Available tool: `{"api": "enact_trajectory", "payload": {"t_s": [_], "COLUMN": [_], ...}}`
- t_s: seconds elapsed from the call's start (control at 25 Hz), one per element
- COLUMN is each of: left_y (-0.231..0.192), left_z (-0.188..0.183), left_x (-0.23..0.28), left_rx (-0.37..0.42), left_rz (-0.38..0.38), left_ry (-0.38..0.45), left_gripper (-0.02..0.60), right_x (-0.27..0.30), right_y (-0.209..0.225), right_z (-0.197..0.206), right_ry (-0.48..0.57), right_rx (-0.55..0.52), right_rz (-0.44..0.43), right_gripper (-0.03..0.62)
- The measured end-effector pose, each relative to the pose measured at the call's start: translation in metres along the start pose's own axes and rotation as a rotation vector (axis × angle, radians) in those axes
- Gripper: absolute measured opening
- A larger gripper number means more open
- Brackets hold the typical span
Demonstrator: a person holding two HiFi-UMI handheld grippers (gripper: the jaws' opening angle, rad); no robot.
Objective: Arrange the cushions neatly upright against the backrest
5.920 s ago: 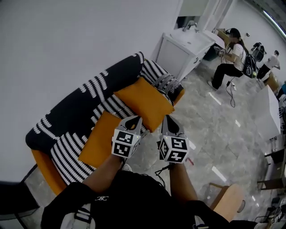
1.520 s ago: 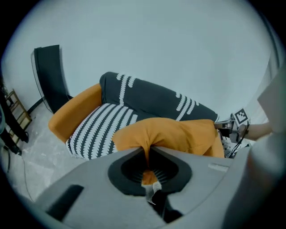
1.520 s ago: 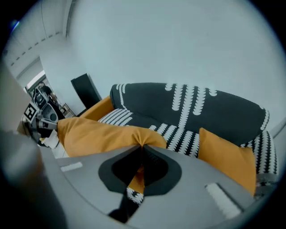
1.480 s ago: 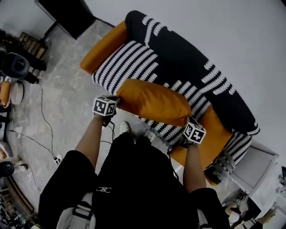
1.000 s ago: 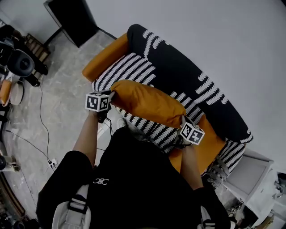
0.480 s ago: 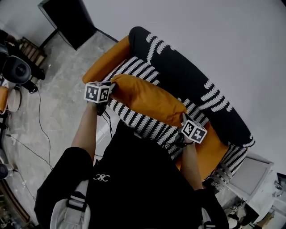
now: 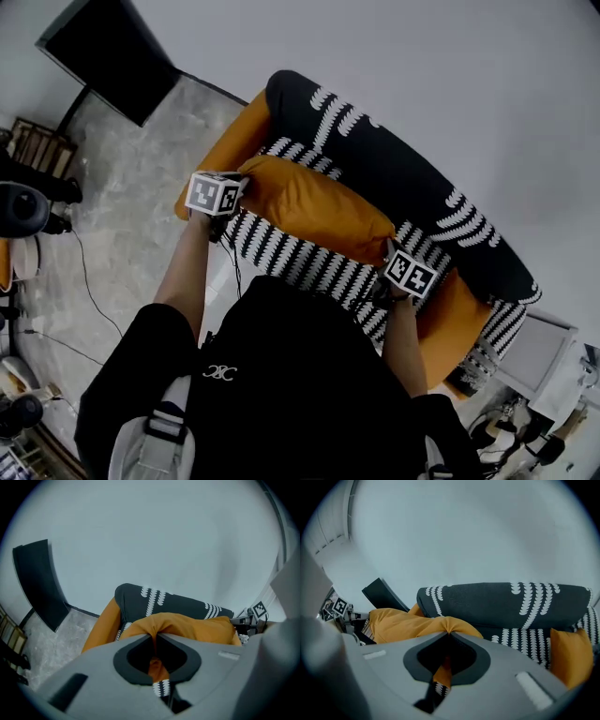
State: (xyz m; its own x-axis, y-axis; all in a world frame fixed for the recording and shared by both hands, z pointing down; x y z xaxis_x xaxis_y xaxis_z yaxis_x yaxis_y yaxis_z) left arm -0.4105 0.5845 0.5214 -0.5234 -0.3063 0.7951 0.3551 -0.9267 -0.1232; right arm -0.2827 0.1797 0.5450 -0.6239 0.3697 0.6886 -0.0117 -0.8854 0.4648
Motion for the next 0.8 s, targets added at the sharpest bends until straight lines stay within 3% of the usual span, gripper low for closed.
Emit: {"api": "enact_trajectory", "payload": {"t_s": [0.36, 0.6, 0.8], "left_y": [-0.076, -0.094, -0.105], "left_z": [-0.050, -0.064, -0.076], "left_x": [0.071, 0.125, 0.166], "left_rx": [0.090, 0.149, 0.100], "left_rz": [0.047, 0.087, 0.102], "left_ry": [-0.126, -0.229, -0.253], "left_gripper": [0.021, 0.023, 0.024], "right_x": [0.078, 0.115, 0.142], "right_y": [-0.034, -0.023, -0.006], "right_z": [-0.018, -0.025, -0.054], "right_ry": [-0.067, -0.114, -0.081], "right_rx": [0.085, 0.134, 0.117], "right_rz": [0.085, 0.144, 0.157], "right_gripper": [0.018, 0.018, 0.025]}}
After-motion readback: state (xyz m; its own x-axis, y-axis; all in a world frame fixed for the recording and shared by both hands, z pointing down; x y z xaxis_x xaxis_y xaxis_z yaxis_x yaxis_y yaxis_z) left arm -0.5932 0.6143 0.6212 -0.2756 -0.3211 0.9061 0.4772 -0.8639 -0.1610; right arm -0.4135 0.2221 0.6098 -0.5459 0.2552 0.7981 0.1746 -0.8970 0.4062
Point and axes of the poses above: the fingertips, and each gripper's own axes: x forward along the fingers, y to its right, z out of its underside, the point moved 3 cm from there along -x, backward along the fingers, and after that the axes turned 11 degrees about -z, right-handed, at the moved point
